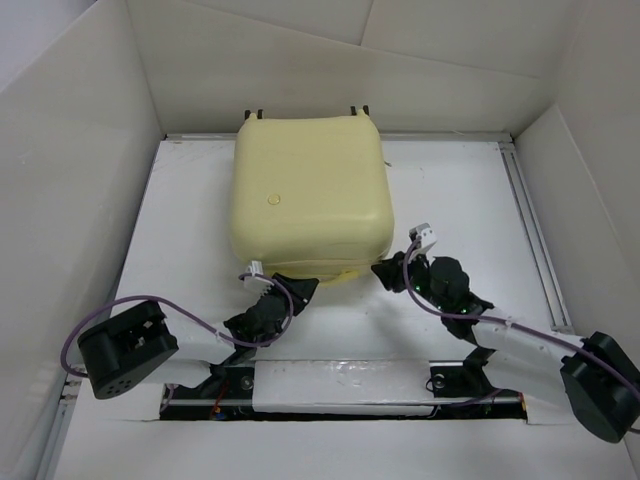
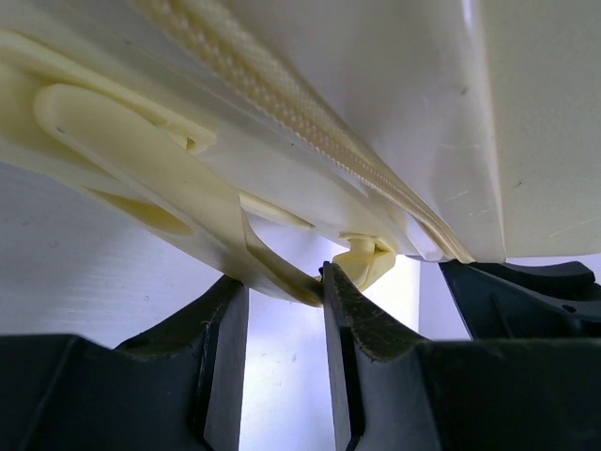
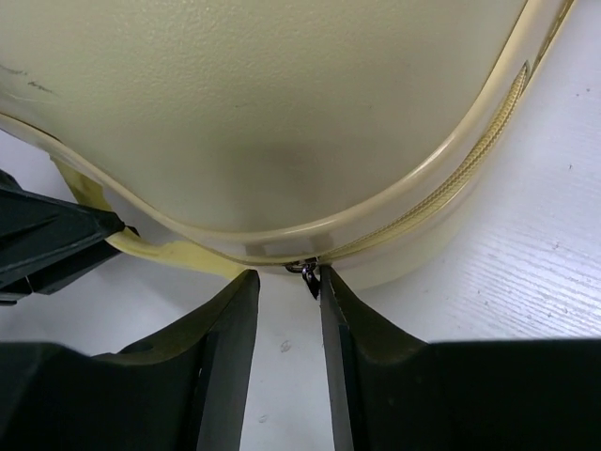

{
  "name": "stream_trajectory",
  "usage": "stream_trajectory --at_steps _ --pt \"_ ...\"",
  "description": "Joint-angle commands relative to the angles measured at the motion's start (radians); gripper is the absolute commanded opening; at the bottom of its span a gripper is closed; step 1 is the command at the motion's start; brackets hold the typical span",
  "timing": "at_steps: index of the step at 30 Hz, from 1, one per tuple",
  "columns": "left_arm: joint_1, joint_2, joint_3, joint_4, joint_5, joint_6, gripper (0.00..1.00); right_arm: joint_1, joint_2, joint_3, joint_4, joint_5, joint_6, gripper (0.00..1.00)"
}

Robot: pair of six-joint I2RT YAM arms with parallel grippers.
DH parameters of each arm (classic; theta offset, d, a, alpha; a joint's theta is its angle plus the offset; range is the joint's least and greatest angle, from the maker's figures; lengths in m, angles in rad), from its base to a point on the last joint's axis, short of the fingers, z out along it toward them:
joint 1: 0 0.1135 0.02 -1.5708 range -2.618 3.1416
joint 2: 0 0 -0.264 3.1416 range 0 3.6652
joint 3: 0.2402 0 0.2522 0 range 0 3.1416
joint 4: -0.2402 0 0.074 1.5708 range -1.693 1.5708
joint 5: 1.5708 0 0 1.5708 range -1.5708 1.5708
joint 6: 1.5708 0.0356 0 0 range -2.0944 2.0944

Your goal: Pack the luggage

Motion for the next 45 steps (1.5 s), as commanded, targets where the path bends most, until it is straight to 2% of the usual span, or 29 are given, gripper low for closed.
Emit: stream_trajectory --at_steps 1,6,9,10,11,14,17,19,23,24,28,30,33,36,40,42,44,45 --pt "-0.04 -0.007 0.062 0.141 0.156 0.1 0.0 0.012 0.041 0.025 0.095 0.034 0.009 0.38" --pt "-0.04 -0.016 0.062 0.141 0.156 0.1 0.0 0.022 0.11 0.025 0.175 0.055 0.009 0.32" --pt "-0.04 -0.025 0.062 0.13 0.156 0.1 0.0 0.036 0.119 0.014 0.227 0.127 0.047 0.14" --pt "-0.04 -0.025 0.062 0.13 0.156 0.1 0.0 0.05 0.119 0.005 0.238 0.146 0.056 0.02" --pt "-0.04 -0.025 0.062 0.121 0.156 0.109 0.0 0.05 0.107 0.005 0.247 0.163 0.066 0.0" --pt "-0.04 -0.025 0.073 0.121 0.156 0.12 0.0 0.116 0.096 -0.004 0.247 0.224 0.089 0.0" --pt "-0.04 0.016 0.109 0.143 0.171 0.144 0.0 0.234 0.096 -0.004 0.235 0.314 0.131 0.0" --pt "-0.04 0.039 0.143 0.167 0.202 0.154 0.0 0.371 0.119 0.022 0.186 0.403 0.162 0.0" --pt "-0.04 0.099 0.183 0.253 0.303 0.143 0.0 0.553 0.22 0.175 0.051 0.578 0.171 0.0" --pt "-0.049 0.117 0.183 0.276 0.327 0.143 0.0 0.571 0.273 0.212 -0.027 0.594 0.158 0.0" --pt "-0.099 0.137 0.217 0.308 0.345 0.129 0.0 0.605 0.346 0.338 -0.094 0.599 0.112 0.0" --pt "-0.115 0.122 0.217 0.299 0.329 0.129 0.0 0.605 0.346 0.338 -0.119 0.582 0.101 0.0" --pt "-0.115 0.075 0.208 0.264 0.329 0.129 0.0 0.616 0.322 0.365 -0.17 0.511 0.067 0.0" --pt "-0.115 0.065 0.208 0.253 0.361 0.129 0.0 0.648 0.225 0.34 -0.24 0.523 0.078 0.0" --pt "-0.115 0.163 0.217 0.437 0.464 0.071 0.0 0.648 0.099 0.263 -0.264 0.494 0.101 0.0" --pt "-0.074 0.229 0.217 0.486 0.536 0.042 0.0 0.648 0.073 0.235 -0.274 0.482 0.086 0.0" --pt "-0.074 0.266 0.217 0.585 0.587 -0.007 0.0 0.583 0.064 0.224 -0.244 0.372 0.04 0.0" --pt "-0.084 0.295 0.217 0.612 0.6 -0.007 0.0 0.561 0.114 0.24 -0.186 0.331 0.024 0.0"
